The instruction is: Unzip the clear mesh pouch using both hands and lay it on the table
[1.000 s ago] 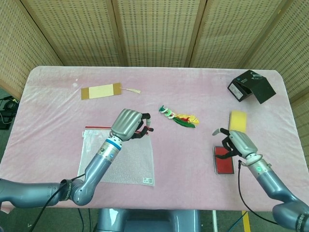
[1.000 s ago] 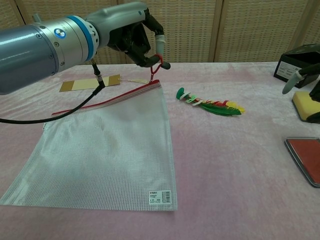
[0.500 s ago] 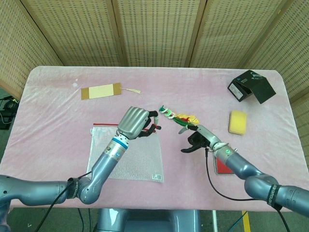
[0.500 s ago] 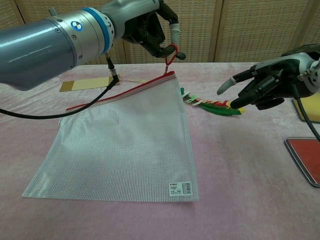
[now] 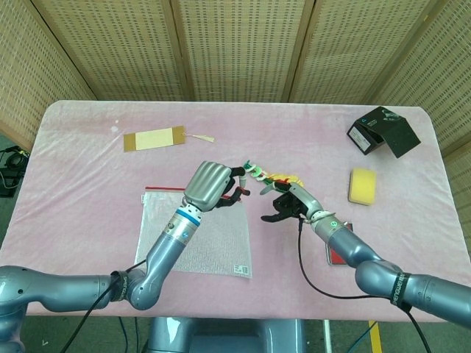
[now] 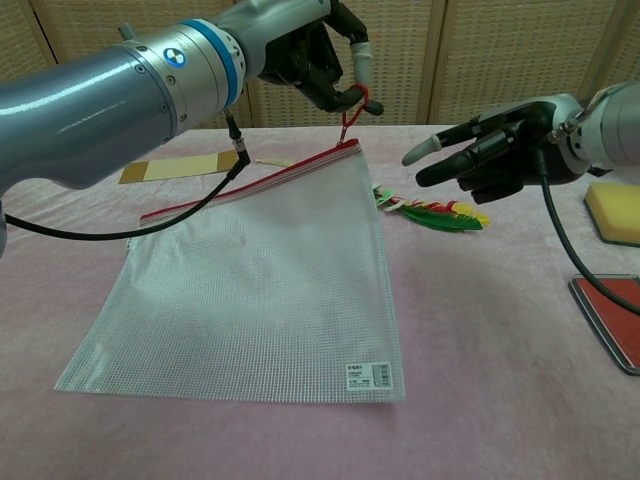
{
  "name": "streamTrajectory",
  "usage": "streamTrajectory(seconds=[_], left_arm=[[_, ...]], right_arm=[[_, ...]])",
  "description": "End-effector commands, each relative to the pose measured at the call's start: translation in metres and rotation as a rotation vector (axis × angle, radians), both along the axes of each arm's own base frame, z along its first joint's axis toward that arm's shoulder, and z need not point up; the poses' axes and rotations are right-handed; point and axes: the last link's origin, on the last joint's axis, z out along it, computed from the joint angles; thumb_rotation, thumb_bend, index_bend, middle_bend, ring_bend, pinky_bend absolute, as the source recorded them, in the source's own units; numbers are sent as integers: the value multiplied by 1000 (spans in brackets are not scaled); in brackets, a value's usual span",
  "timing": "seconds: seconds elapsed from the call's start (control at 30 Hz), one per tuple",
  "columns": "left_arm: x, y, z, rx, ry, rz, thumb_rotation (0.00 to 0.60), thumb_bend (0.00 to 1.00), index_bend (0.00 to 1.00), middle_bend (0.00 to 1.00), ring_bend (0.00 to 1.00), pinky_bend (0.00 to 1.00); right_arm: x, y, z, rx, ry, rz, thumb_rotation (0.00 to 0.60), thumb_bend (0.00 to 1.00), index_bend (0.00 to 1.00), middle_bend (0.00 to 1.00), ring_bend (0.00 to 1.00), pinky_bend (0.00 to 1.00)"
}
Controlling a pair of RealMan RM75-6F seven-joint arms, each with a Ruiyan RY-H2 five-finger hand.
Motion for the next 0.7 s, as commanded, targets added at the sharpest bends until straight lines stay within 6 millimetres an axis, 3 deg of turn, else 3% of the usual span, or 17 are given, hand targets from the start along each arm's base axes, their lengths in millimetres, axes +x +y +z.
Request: streamTrajectory(seconds=[0.03, 0.5, 0.7], left_arm=[[2, 0, -2, 6, -13, 0, 600, 627, 871, 957, 891, 1000], [12, -5, -2, 33, -58, -2, 600, 626, 871, 956, 891, 1000], [14, -7, 0, 31, -66, -3, 600, 626, 871, 957, 891, 1000]], right_arm=[[11, 3, -11, -19, -8, -15, 600, 136, 408, 963, 958, 1000], [35, 4, -29, -35, -44, -63, 600, 202, 431, 963, 958, 1000], [40, 2, -31, -57, -43, -68, 600, 330, 499, 963, 958, 1000]])
